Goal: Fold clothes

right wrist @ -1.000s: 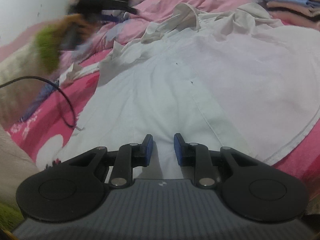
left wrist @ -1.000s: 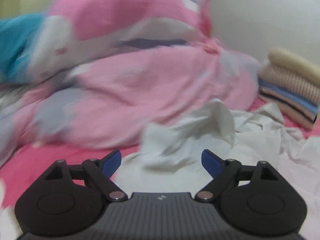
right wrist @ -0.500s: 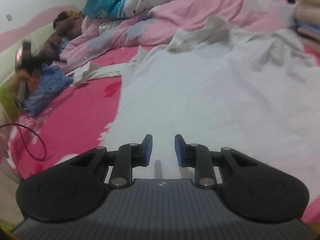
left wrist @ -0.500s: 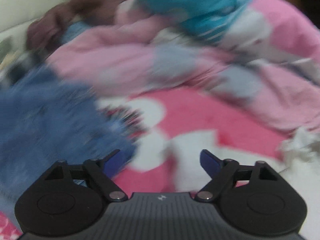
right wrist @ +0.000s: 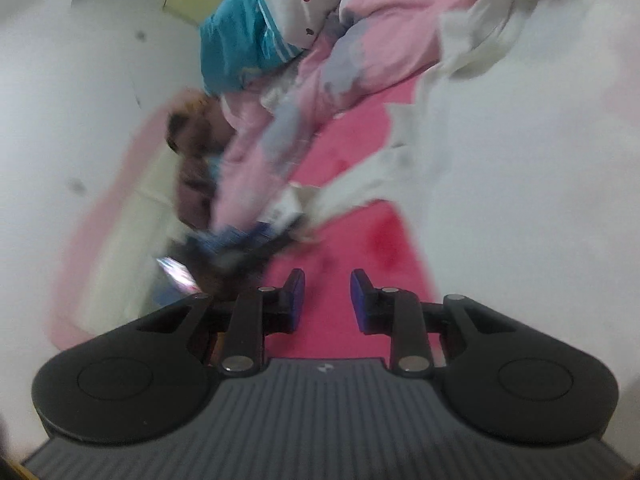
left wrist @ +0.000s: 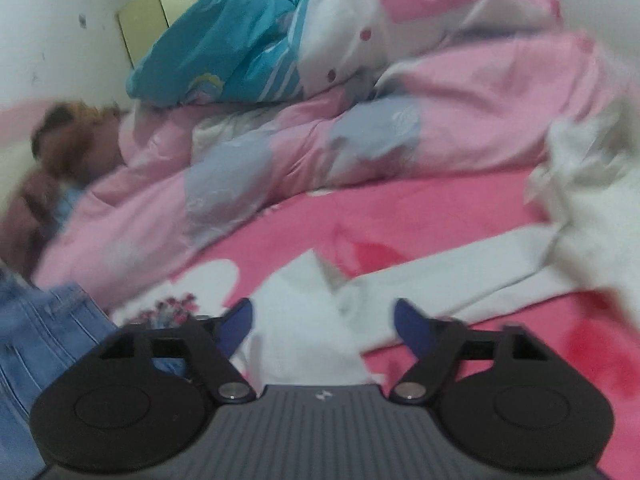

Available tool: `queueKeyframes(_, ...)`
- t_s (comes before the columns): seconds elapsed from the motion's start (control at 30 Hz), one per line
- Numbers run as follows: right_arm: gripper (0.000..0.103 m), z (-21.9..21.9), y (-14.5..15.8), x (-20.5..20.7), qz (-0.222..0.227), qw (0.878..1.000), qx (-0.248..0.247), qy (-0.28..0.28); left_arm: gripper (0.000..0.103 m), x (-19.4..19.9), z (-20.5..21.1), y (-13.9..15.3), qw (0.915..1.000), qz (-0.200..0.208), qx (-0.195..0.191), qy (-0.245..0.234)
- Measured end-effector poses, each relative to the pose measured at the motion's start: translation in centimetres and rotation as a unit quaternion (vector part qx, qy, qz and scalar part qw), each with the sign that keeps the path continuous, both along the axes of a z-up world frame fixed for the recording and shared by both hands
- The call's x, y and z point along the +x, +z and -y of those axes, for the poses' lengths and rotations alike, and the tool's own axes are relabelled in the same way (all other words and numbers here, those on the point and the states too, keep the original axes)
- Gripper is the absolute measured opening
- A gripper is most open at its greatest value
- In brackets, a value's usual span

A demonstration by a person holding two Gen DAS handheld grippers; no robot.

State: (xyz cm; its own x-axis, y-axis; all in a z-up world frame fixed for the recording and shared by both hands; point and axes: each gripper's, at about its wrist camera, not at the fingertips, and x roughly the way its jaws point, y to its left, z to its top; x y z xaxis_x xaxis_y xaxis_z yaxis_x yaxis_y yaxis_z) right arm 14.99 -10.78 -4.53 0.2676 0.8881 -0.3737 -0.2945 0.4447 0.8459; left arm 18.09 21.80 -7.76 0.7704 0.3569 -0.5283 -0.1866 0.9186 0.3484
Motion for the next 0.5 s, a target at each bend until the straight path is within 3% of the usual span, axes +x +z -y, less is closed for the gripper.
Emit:
queueKeyframes(0.03,0.025,-1.3,-0.2,0.7,-0.013,1.0,0.012,0.0,0.009,0.4,-0.6,-0.2,0.9998,-0.007,-0.007,0.015)
queueKeyframes(0.13,0.025,-4.5,-1.3,1.8,-0.045,0.999,0.026,0.007,0.003,0.7,-4.3,0.7,0.9934,-0.009,-0.094,0.066)
queueKeyframes(0.23,0.025,-6.2,-2.9,2.2,-0.07,0.997,0.028,0.005,0.003,-1.8,-8.5,3.5,0.9733,0.048,-0.198,0.105)
queueKeyframes(0.3,0.025,-6.4,-4.3,2.5,-0.089,0.995,0.035,-0.005,0.003,-3.7,-11.1,5.1,0.9536,0.085,-0.258,0.129)
queueKeyframes(0.5,0.025,-7.4,-8.3,2.7,-0.139,0.989,0.037,-0.03,0.003,-8.2,-17.7,6.9,0.8783,0.166,-0.401,0.202)
